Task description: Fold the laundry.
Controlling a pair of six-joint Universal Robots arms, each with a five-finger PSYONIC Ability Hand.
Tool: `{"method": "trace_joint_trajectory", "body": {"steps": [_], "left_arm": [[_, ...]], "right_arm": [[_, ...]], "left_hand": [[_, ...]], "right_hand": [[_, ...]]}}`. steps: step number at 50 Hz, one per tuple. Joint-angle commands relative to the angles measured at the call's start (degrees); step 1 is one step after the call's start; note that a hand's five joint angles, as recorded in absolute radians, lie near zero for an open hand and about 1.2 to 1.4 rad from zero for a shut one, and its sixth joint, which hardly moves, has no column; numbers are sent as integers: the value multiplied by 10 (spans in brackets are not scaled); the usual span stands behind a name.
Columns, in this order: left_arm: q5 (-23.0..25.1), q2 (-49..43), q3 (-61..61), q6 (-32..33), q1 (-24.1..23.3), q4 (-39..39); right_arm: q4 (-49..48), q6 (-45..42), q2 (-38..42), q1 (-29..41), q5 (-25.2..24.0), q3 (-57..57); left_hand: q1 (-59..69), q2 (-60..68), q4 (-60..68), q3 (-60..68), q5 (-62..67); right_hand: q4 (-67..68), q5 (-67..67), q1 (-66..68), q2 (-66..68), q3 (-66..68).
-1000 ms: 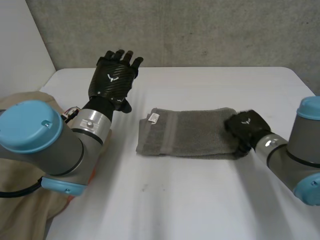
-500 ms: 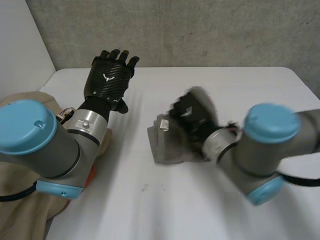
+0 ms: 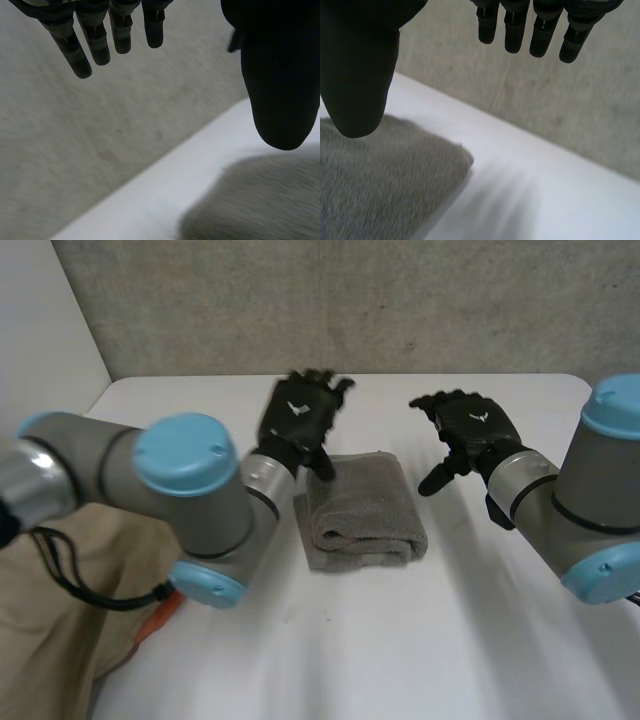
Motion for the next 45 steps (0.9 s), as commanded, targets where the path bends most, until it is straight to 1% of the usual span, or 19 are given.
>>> {"method": "trace_joint_trajectory", "body": {"steps": [1, 5, 8, 12, 16, 21, 27, 28, 30, 34, 35, 36, 37, 38, 39, 40, 42, 43, 45], "left_arm": [[-3, -85, 72, -1, -19, -74], [-4, -108, 86, -1, -20, -113], [-14, -121, 88, 0, -17, -141], [-35, -132, 89, 9, -12, -168], [-44, -136, 89, 22, -8, -185], [-40, -117, 81, 29, -1, -197], [-29, -43, 57, 29, -1, -193], [-22, -18, 51, 27, 0, -190], [-10, 6, 48, 26, 2, -182], [48, 51, 38, 23, 14, -168], [83, 60, 31, 20, 24, -168], [101, 64, 29, 19, 28, -169], [147, 73, 24, 12, 35, -170], [172, 77, 21, 8, 40, -170], [201, 83, 17, 2, 43, -170], [244, 93, 10, -9, 47, -171], [283, 102, 0, -24, 52, -171], [316, 107, -7, -38, 59, -170], [336, 109, -12, -47, 65, -170]], "right_arm": [[94, -2, 96, -2, -43, -82], [117, -5, 141, -1, -78, -115], [117, -9, 162, -1, -87, -129], [119, -10, 188, 0, -86, -145], [122, -44, 201, 0, -79, -148], [124, -131, 168, 0, -34, -139], [111, -145, 93, -6, 25, -94], [102, -143, 78, -7, 45, -80], [90, -138, 65, -8, 62, -63], [77, -92, 54, -7, 82, -17], [78, -82, 54, -6, 80, -10], [75, -52, 55, -7, 73, 5], [74, -39, 57, -7, 67, 12], [74, -26, 58, -8, 59, 17], [73, -15, 58, -8, 48, 22], [72, 14, 59, -9, 17, 34], [69, 53, 60, -14, -28, 46], [66, 67, 62, -15, -43, 49], [61, 90, 68, -16, -64, 52]], "left_hand": [[11, 2, 3, -2, -5], [11, 2, 3, -2, -5], [11, 2, 3, -2, -5], [11, 2, 3, -2, -5], [9, 0, 1, -3, -7], [2, -7, -5, -10, -13], [-6, -15, -14, -18, -22], [-6, -15, -14, -18, -22], [-6, -15, -14, -18, -22], [-3, -12, -10, -15, -18], [1, -8, -7, -12, -15], [2, -7, -5, -10, -13], [4, -5, -4, -8, -12], [6, -3, -2, -7, -10], [7, -2, 0, -5, -8], [9, 0, 1, -3, -7], [13, 3, 5, 0, -3], [24, 15, 16, 12, 8], [29, 20, 22, 17, 14]], "right_hand": [[-26, -12, -35, -27, -25], [-33, -19, -42, -33, -32], [-41, -27, -50, -42, -40], [-45, -31, -54, -46, -45], [-45, -31, -54, -46, -45], [-45, -31, -54, -46, -45], [-45, -31, -54, -46, -45], [-45, -31, -54, -46, -45], [-45, -31, -54, -46, -45], [-45, -31, -54, -46, -45], [-45, -31, -54, -46, -45], [-45, -31, -54, -46, -45], [-45, -31, -54, -46, -45], [-45, -31, -54, -46, -45], [-45, -31, -54, -46, -45], [-45, -31, -54, -46, -45], [-45, -31, -54, -46, -45], [-45, -31, -54, -46, -45], [-45, -31, -54, -46, -45]]}}
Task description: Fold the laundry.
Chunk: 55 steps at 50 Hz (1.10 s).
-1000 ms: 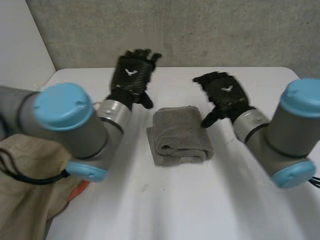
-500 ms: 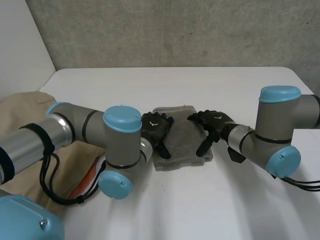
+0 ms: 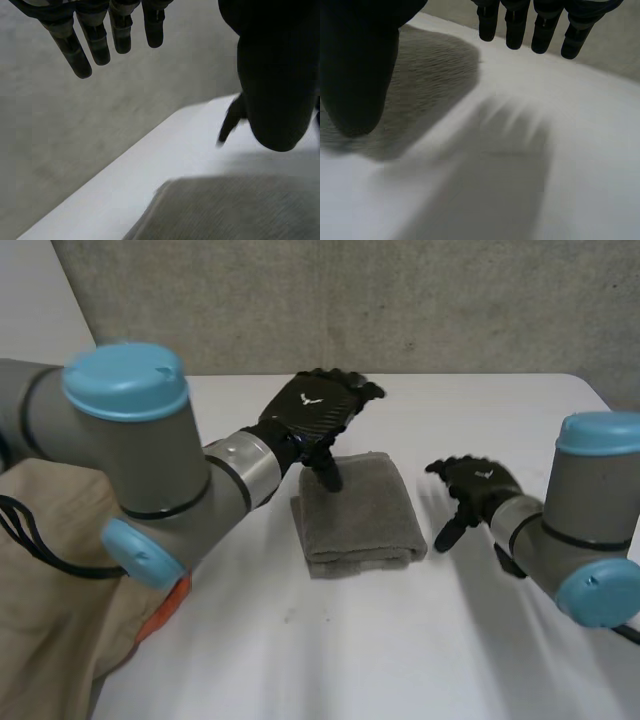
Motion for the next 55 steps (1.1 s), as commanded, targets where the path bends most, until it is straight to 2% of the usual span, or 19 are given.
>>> {"method": "trace_joint_trajectory", "body": {"steps": [1, 8, 12, 17, 19, 20, 25, 31, 35, 40, 44, 48, 55], "left_arm": [[153, 23, -30, -54, 28, -2], [152, 31, -38, -57, 26, 0], [152, 35, -38, -58, 26, 1], [146, 36, -39, -57, 25, 1], [143, 37, -39, -57, 25, 2], [143, 36, -40, -56, 25, 2], [142, 37, -41, -56, 26, 2], [142, 38, -39, -57, 25, 4], [143, 51, -37, -58, 25, 4], [142, 58, -35, -60, 25, 5], [142, 60, -33, -60, 23, 6], [142, 60, -33, -59, 22, 6], [140, 59, -34, -59, 19, 6]], "right_arm": [[-16, 115, 22, -6, -110, 28], [-47, 134, 51, 1, -107, 17], [-55, 136, 73, 5, -104, -3], [-79, 133, 96, 20, -93, -29], [-81, 133, 103, 20, -86, -39], [-81, 134, 108, 20, -83, -45], [-86, 136, 93, 16, -64, -50], [-106, 138, 85, -22, -4, -117], [-104, 131, 132, -105, 21, -197], [-85, 118, 210, -163, 45, -319], [-34, 45, 308, -220, 83, -479], [-1, 10, 370, -240, 93, -586], [0, -1, 406, -287, 79, -668]], "left_hand": [[31, 22, 23, 19, 16], [32, 24, 25, 20, 17], [32, 24, 25, 20, 17], [32, 24, 25, 20, 17], [32, 24, 25, 20, 17], [32, 24, 25, 20, 17], [32, 24, 25, 20, 17], [32, 24, 25, 20, 17], [32, 24, 25, 20, 17], [32, 24, 25, 20, 17], [32, 24, 25, 20, 17], [32, 24, 25, 20, 17], [32, 24, 25, 20, 17]], "right_hand": [[-25, -27, -39, -25, -24], [-17, -19, -31, -18, -17], [57, 55, 42, 56, 57], [501, 499, 487, 501, 502], [590, 588, 575, 589, 590], [674, 672, 660, 674, 675], [675, 673, 661, 675, 676], [675, 673, 661, 675, 676], [675, 673, 661, 675, 676], [675, 673, 661, 675, 676], [675, 673, 661, 675, 676], [675, 673, 661, 675, 676], [675, 673, 661, 675, 676]]}}
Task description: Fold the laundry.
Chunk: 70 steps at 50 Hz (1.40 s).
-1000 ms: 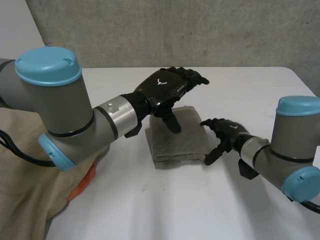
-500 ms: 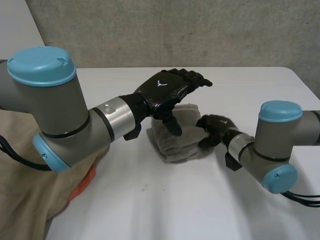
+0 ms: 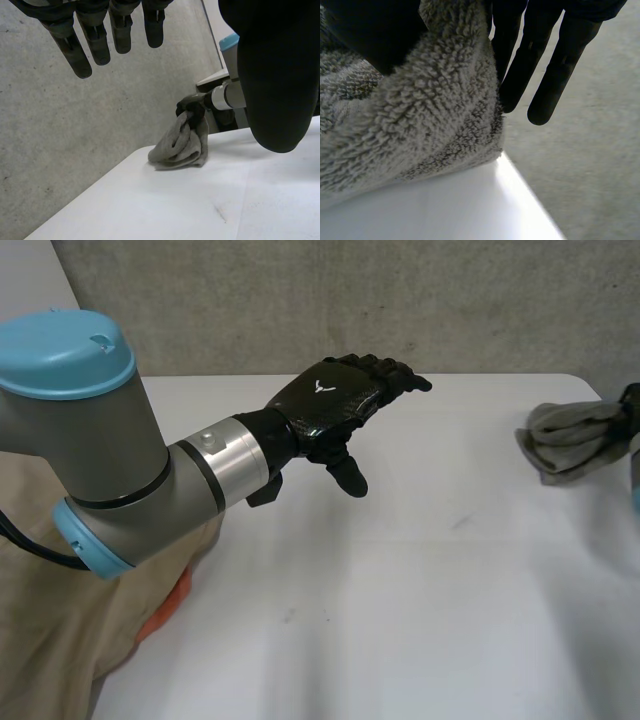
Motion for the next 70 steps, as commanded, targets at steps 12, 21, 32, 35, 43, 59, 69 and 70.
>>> {"method": "trace_joint_trajectory", "body": {"steps": [12, 21, 32, 35, 43, 59, 69, 70], "left_arm": [[-1, -1, -13, 1, -8, -3], [-1, 2, -23, 1, -8, -2], [-9, 10, -22, 1, -8, -1], [-29, 24, -22, 1, -5, -1], [-185, 81, -30, 20, 45, -3], [-345, 115, -261, 464, 267, -44], [-345, 80, -268, 465, 286, 1], [-346, 80, -264, 466, 285, 6]], "right_arm": [[36, -37, 47, -72, -43, -67], [21, -287, 30, -68, -20, -33], [-233, -396, -167, -39, -71, 270], [-295, -394, -241, -27, -109, 372], [-271, -329, -371, 30, -265, 594], [-87, -347, -542, 44, -369, 794], [-91, -363, -540, 44, -370, 803], [-91, -363, -540, 43, -369, 804]], "left_hand": [[31, 22, 23, 20, 17], [31, 22, 23, 20, 17], [31, 22, 23, 20, 17], [31, 22, 23, 20, 17], [32, 24, 25, 22, 19], [4, -5, -3, -7, -10], [317, 309, 310, 307, 304], [448, 440, 441, 437, 435]], "right_hand": [[-586, -543, -419, -538, -562], [-586, -543, -419, -538, -562], [-586, -543, -419, -538, -562], [-586, -543, -419, -538, -562], [-586, -543, -419, -538, -562], [-586, -543, -419, -538, -562], [-586, -543, -419, -538, -562], [-586, -543, -419, -538, -562]]}}
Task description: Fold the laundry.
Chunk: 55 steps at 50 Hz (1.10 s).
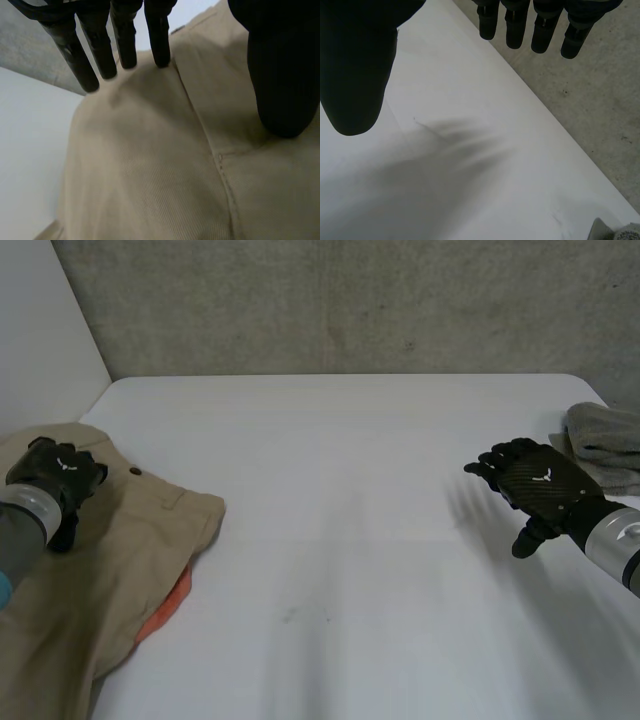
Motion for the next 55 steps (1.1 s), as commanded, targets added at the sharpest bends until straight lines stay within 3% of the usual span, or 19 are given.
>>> {"method": "trace_joint_trajectory", "body": {"steps": [1, 2, 3, 7, 16, 17, 20, 21, 25, 32, 33, 36, 37, 40, 48, 52, 55], "left_arm": [[0, -21, 20, -9, -5, 32], [0, -21, 20, -9, -5, 32], [-1, -21, 32, -11, -11, 33], [0, -16, 58, -32, -32, 38], [13, -14, 183, -212, -177, 124], [30, -19, 200, -244, -208, 146], [66, -27, 213, -278, -242, 174], [101, -47, 220, -305, -263, 191], [172, -106, 233, -354, -317, 231], [222, -201, 248, -392, -376, 249], [222, -210, 241, -389, -380, 249], [216, -213, 234, -382, -380, 250], [213, -207, 228, -376, -379, 250], [193, -190, 221, -369, -378, 250], [12, -57, 148, -366, -364, 218], [-40, -2, 92, -365, -370, 171], [-50, 15, 55, -365, -374, 139]], "right_arm": [[-5, -4, 3, -1, 3, 1], [-5, -4, 3, -1, 3, 2], [-5, -4, 3, -1, 4, 2], [-7, -1, -8, -2, 7, 5], [-15, 10, -39, -7, 33, 2], [-17, 14, -45, -7, 45, 2], [-27, 30, -56, -7, 67, 2], [-30, 35, -59, -7, 70, 2], [-40, 56, -63, -8, 77, 2], [-41, 65, -61, -9, 76, 2], [-41, 65, -61, -9, 76, 2], [-40, 64, -60, -9, 77, 0], [-39, 64, -60, -9, 77, -2], [-35, 63, -57, -9, 75, -8], [-23, 59, -56, -9, 73, -28], [25, 56, -50, -11, 69, -45], [72, 50, -37, -16, 67, -57]], "left_hand": [[450, 465, 464, 466, 464], [451, 466, 466, 467, 465], [557, 573, 572, 574, 571], [559, 574, 573, 575, 572], [559, 574, 573, 575, 572], [559, 574, 573, 575, 572], [559, 574, 573, 575, 572], [559, 574, 573, 575, 572], [559, 574, 573, 575, 572], [559, 574, 573, 575, 572], [510, 526, 525, 527, 524], [89, 104, 104, 106, 103], [-129, -114, -114, -112, -115], [-133, -118, -118, -116, -119], [-117, -102, -103, -101, -104], [-102, -87, -88, -86, -89], [-59, -44, -44, -42, -45]], "right_hand": [[-23, -27, -31, -23, -24], [-23, -27, -31, -23, -24], [-23, -27, -31, -23, -24], [-23, -27, -31, -23, -24], [-23, -27, -31, -23, -24], [-23, -27, -31, -23, -24], [-23, -27, -31, -23, -24], [-23, -27, -31, -23, -24], [-23, -27, -31, -23, -24], [-23, -27, -31, -23, -24], [-23, -27, -31, -23, -24], [-23, -27, -31, -23, -24], [-23, -27, -31, -23, -24], [-23, -27, -31, -23, -24], [-23, -27, -31, -23, -24], [1, -2, -6, 1, 1], [84, 80, 76, 84, 83]]}}
